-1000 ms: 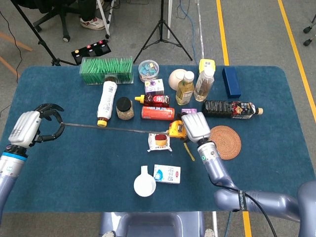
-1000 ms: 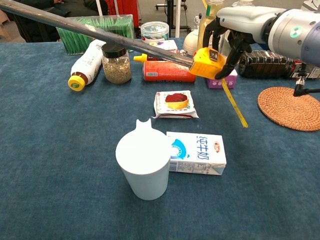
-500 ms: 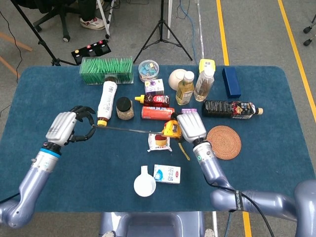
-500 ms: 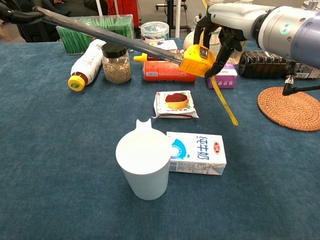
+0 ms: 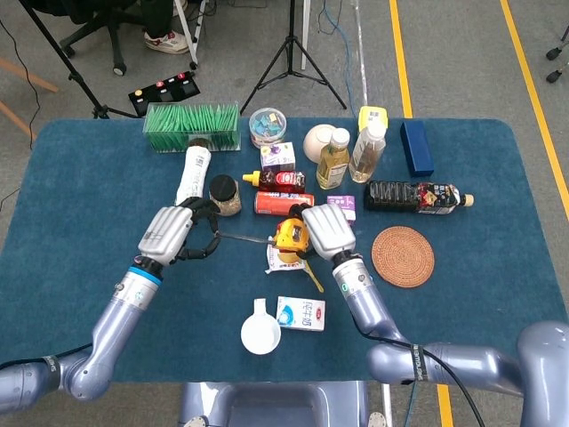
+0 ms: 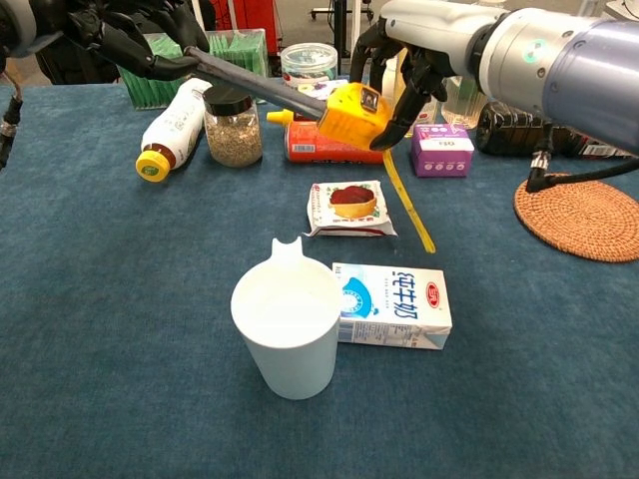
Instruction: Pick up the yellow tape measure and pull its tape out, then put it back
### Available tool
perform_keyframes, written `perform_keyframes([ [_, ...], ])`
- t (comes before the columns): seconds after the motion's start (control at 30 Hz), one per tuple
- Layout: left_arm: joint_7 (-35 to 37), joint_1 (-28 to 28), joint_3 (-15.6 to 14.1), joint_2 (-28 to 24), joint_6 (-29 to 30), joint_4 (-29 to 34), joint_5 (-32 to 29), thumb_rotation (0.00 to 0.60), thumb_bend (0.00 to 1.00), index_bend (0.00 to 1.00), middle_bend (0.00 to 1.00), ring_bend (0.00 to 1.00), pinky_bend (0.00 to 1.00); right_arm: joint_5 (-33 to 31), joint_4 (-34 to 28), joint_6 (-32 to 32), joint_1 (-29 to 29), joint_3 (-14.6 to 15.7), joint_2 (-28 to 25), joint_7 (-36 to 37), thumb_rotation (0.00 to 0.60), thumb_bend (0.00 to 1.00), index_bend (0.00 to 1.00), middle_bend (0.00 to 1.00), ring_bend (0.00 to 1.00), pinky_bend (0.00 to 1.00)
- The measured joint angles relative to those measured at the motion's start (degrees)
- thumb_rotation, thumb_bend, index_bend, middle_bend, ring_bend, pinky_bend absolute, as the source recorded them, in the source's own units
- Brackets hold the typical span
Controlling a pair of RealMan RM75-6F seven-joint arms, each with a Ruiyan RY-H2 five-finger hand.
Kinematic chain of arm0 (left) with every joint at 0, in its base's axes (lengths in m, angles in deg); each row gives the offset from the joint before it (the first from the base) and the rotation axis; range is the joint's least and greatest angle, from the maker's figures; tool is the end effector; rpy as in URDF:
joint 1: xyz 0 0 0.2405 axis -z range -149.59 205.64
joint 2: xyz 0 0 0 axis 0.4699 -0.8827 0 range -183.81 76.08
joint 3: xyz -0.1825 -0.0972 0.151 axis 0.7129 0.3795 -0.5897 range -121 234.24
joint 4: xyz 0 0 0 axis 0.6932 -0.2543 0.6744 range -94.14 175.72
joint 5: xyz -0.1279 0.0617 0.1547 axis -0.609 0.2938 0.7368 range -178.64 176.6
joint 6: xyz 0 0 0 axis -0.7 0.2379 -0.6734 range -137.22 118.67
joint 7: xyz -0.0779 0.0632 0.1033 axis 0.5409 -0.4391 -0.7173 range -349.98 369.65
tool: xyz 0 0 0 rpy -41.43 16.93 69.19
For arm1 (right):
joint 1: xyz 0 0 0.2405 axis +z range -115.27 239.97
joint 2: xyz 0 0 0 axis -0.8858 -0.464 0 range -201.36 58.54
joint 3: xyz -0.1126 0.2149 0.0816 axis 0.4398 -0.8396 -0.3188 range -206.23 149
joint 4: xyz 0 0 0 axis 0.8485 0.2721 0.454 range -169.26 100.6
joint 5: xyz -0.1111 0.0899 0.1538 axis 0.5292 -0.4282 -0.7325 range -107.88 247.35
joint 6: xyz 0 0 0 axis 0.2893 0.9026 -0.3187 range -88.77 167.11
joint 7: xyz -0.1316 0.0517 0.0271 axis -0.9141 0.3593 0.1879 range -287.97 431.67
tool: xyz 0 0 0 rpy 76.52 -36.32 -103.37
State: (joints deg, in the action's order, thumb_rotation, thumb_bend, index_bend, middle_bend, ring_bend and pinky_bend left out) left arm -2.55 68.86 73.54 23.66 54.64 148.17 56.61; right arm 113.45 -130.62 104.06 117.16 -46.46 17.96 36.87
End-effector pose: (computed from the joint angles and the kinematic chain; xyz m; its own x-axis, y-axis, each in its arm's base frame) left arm -0.0946 0.3281 0.0605 0.0657 0.2307 0.9708 0.9554 -0.2952 0.0055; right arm -0.0457 -0.3624 0.0054 0.3626 -0.1666 0.9169 -0.8948 -0.3374 0.2925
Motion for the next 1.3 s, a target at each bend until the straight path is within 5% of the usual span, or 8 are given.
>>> perform_keyframes([
  [0.57, -5.17, 3.74, 0.1, 6.13, 0.52, -2.1, -3.86, 0.6, 0.37, 0.55, 0.27, 0.11, 0.35, 0.39, 0.18, -0.1, 0.73, -1.41, 1.28, 2.13, 0.6, 0.17, 0.67, 0.66, 0.76, 0.72],
  [0.73, -5.5, 3.96, -0.03, 5.64, 0.2, -1.47, -4.16, 0.6, 0.28, 0.28, 0.09, 0.0, 0.27, 0.39, 0.07, -0.17, 0.65, -1.28, 0.83, 2.11, 0.6, 0.17, 0.67, 0.66, 0.76, 0.72],
  [0.87, -5.09, 3.69, -0.07, 4.63, 0.24, -0.69, -3.86, 0.6, 0.26, 0.13, 0.06, 0.0, 0.24, 0.1, 0.13, -0.51, 0.65, -1.04, 0.6, 2.01, 0.6, 0.17, 0.67, 0.66, 0.76, 0.72],
  [1.3, -0.83, 0.68, -0.9, -1.43, 0.65, 2.62, -0.27, 0.6, 0.26, 0.09, 0.05, 0.0, 0.22, 0.71, 1.72, -1.45, 1.55, -0.17, 2.18, 1.67, 0.6, 0.17, 0.67, 0.66, 0.76, 0.71],
])
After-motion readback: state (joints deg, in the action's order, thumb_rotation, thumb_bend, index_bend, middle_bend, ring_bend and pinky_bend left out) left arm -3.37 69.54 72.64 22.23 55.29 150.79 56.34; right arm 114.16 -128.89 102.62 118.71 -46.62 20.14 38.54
